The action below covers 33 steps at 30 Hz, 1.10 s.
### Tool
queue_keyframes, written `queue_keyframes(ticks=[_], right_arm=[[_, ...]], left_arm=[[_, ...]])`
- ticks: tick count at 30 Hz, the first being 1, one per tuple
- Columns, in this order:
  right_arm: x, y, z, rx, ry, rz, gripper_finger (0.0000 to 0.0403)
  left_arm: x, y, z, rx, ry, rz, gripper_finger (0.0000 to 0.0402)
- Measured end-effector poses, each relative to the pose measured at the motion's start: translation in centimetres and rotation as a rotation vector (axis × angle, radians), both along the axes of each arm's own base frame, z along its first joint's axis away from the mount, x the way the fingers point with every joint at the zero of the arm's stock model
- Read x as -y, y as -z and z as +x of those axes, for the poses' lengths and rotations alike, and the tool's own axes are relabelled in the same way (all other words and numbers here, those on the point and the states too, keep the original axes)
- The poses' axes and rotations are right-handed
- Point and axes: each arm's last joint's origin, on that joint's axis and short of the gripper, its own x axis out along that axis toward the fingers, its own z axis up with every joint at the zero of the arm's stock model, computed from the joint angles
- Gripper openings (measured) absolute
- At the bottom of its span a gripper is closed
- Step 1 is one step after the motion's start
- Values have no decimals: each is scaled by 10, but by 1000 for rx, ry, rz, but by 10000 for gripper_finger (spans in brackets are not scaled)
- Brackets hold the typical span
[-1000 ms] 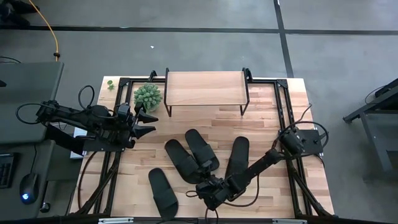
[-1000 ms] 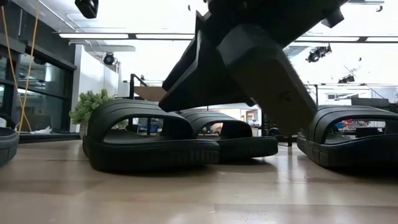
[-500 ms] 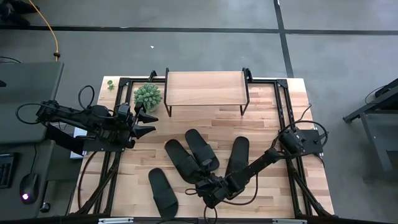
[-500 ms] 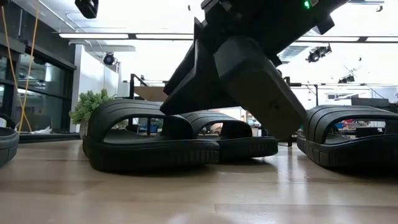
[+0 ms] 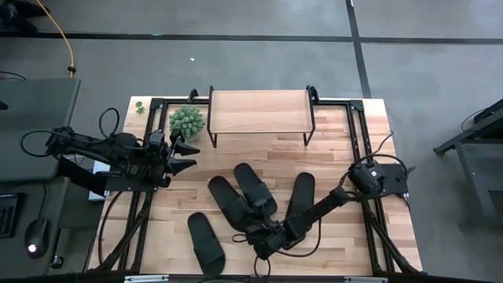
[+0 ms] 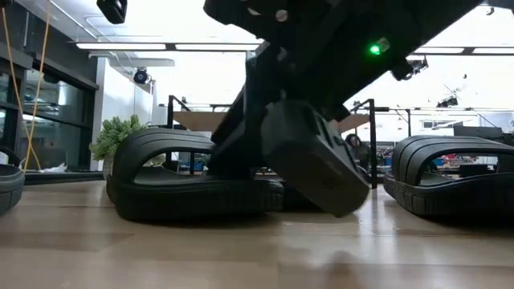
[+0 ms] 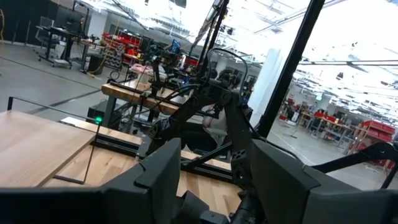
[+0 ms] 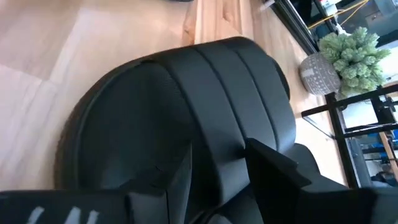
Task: Pick and place slides into the shelf
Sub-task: Put the black slide on the shelf
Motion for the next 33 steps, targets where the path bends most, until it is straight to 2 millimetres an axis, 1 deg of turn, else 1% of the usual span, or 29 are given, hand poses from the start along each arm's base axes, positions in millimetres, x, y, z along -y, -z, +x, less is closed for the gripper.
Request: queue_keyframes(ticks=[10, 17, 28, 30, 33], right_arm=[[11, 0, 7, 3, 21, 11, 142], [22, 0, 12, 36, 87, 46, 142], [24, 0, 13, 66, 126, 98, 142], [24, 0, 13, 77, 138, 114, 138], [24, 0, 13, 78, 139, 122, 118]], left_arm=[[0, 0, 0, 0, 0, 0, 177], [0, 0, 0, 0, 0, 0, 177], [0, 0, 0, 0, 0, 0, 177], [0, 0, 0, 0, 0, 0, 177], [0, 0, 0, 0, 0, 0, 177]])
